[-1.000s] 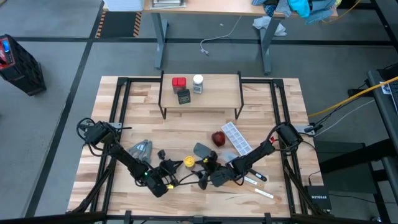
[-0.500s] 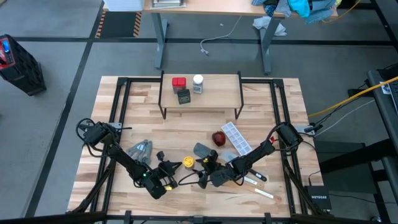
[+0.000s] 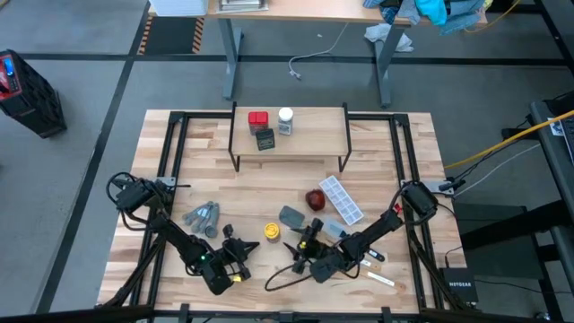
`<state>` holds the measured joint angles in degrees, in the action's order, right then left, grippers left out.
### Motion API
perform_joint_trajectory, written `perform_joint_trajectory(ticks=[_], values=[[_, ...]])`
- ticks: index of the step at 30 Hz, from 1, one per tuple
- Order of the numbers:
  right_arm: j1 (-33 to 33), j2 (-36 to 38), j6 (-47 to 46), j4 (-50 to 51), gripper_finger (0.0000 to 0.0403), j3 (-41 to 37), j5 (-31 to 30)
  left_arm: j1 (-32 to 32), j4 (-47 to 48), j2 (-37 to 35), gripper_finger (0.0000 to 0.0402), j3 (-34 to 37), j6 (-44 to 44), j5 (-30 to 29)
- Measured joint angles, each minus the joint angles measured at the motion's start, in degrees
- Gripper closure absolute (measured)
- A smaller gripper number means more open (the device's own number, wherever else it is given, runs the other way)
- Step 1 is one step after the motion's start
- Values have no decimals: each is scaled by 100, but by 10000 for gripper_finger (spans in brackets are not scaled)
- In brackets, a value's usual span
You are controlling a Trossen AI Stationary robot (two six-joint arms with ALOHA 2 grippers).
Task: Shelf spices
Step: Put the yellow seasoning bottle on the shelf
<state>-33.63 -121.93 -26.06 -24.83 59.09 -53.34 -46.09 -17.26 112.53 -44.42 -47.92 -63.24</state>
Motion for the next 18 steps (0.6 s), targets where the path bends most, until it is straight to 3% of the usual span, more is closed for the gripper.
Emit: perform_joint_trajectory(ticks=[6, 18], values=[[113, 0, 4, 391, 159, 0, -565, 130, -378, 0, 399, -2, 290, 336], [479, 0, -56, 225, 159, 0, -105, 393, -927, 4, 399, -4, 1049, 662]])
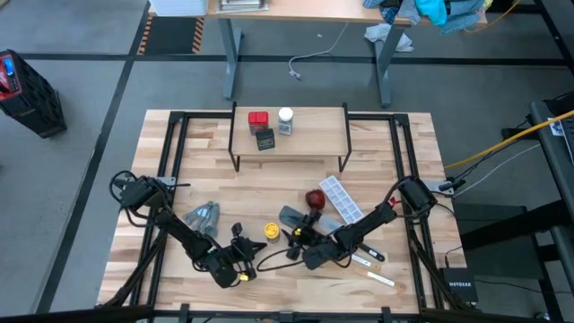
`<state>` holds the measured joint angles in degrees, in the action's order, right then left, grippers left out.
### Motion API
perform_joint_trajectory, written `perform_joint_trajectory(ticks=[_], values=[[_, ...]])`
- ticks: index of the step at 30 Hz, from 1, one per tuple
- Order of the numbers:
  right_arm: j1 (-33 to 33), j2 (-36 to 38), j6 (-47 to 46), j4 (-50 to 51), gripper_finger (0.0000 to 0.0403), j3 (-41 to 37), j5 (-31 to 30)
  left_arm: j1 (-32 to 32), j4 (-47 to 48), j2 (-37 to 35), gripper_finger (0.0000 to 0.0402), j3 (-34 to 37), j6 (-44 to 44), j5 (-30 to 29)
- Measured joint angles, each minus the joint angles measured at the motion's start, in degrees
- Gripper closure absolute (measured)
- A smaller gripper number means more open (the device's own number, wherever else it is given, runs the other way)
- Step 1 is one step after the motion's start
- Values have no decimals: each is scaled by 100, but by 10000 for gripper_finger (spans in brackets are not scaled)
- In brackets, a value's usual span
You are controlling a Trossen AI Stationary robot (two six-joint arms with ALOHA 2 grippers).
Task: Shelf spices
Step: Put the yellow seasoning bottle on the shelf
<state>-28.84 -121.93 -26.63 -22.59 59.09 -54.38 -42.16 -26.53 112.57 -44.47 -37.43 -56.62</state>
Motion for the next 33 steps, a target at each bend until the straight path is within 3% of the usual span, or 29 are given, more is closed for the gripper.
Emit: perform_joint_trajectory(ticks=[12, 33], values=[[40, 0, -15, -441, 159, -2, 510, 190, 67, 0, 399, 0, 163, 7], [28, 0, -787, -677, 159, 4, 1262, 226, 841, 0, 399, 0, -138, -722]])
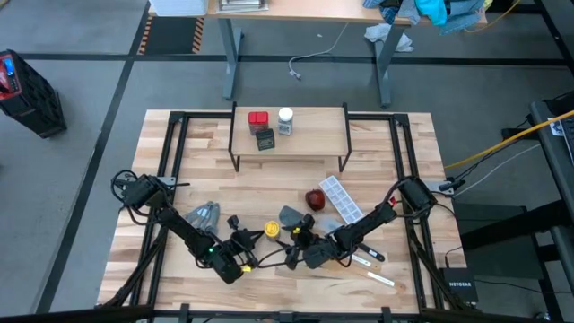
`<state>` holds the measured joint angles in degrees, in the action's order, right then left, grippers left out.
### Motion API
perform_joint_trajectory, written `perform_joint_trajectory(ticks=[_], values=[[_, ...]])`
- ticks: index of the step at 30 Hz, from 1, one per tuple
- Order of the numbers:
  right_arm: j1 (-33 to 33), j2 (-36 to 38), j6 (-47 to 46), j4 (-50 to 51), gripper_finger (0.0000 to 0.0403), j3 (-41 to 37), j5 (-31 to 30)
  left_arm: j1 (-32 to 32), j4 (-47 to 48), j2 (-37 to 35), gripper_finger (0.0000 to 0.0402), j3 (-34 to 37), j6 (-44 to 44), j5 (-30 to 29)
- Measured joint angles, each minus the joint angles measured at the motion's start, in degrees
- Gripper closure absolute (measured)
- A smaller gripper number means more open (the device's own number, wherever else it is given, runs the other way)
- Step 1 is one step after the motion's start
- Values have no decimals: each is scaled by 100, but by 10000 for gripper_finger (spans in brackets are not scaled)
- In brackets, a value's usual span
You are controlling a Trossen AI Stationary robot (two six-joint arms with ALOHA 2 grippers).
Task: Shelf spices
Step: Put the yellow seasoning bottle on the shelf
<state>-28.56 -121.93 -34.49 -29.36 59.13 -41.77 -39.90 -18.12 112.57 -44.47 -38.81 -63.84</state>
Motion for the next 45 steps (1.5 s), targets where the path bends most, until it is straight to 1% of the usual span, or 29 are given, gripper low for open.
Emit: perform_joint_trajectory(ticks=[6, 10, 12, 17, 20, 26, 29, 33, 36, 41, 45], values=[[4, 0, 23, 45, 159, 0, -174, 0, 122, 0, 399, 0, -20, -18], [4, 0, 23, 37, 159, 0, -186, -2, 203, 0, 399, 0, -98, -259], [4, 0, 25, 66, 159, 0, -204, -3, 259, 0, 399, 0, -172, -282], [4, 0, 213, 130, 159, 0, -222, -188, 257, 0, 399, 0, -351, -274], [4, 0, 356, 182, 159, 0, -222, -337, 254, 0, 399, 0, -503, -197], [4, 0, 369, 556, 159, 0, -229, -501, 250, 0, 399, 0, -831, 301], [4, 0, 370, 787, 159, 0, -240, -516, 246, 0, 399, 0, -931, 443], [4, 0, 377, 996, 159, 0, -611, -497, 107, -2, 399, 0, -918, 481], [9, 0, 380, 1030, 159, -2, -940, -452, -116, 0, 399, 0, -724, 493], [52, 0, 519, 985, 159, -2, -1014, -281, -470, -2, 399, 0, -262, 681], [61, 0, 497, 983, 159, -2, -1017, -126, -533, -2, 399, 0, -66, 733]])
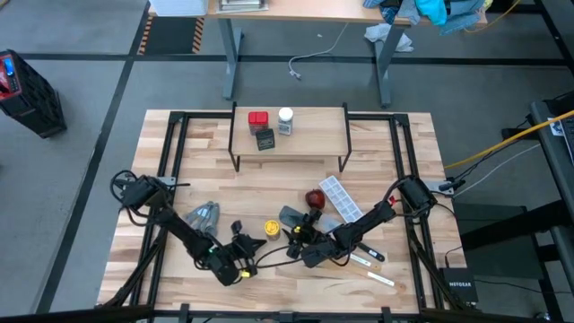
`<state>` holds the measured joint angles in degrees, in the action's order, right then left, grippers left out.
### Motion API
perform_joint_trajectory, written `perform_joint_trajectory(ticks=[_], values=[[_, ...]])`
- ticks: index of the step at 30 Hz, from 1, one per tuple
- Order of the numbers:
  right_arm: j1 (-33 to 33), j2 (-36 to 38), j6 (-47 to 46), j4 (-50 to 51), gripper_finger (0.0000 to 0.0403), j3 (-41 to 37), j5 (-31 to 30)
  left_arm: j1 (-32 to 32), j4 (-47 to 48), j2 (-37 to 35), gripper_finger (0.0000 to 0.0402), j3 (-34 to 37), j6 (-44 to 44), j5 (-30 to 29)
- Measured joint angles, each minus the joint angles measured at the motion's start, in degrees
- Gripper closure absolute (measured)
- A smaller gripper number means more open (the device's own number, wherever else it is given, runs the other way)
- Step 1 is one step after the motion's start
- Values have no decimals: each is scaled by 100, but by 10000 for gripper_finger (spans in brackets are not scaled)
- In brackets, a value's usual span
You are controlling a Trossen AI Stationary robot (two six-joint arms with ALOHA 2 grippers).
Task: Shelf spices
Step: Put the yellow seasoning bottle on the shelf
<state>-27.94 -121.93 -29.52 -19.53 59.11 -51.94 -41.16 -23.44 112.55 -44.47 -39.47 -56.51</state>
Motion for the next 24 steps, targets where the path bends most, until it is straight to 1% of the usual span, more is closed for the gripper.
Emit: perform_joint_trajectory(ticks=[6, 12, 15, 19, 24], values=[[-2, 0, -9, -53, 159, 0, 60, 161, 4, 0, 399, 0, 108, 3], [-13, 0, -17, -323, 159, -4, 324, 152, 37, 0, 399, 0, 208, 2], [-13, 0, -17, -428, 159, -5, 349, 152, 75, 0, 399, 0, 228, -16], [-15, 0, -17, -446, 159, -7, 372, 152, 252, 0, 399, 0, 227, -206], [-17, 0, -207, -462, 159, -6, 662, 156, 469, 0, 399, 2, 83, -416]])
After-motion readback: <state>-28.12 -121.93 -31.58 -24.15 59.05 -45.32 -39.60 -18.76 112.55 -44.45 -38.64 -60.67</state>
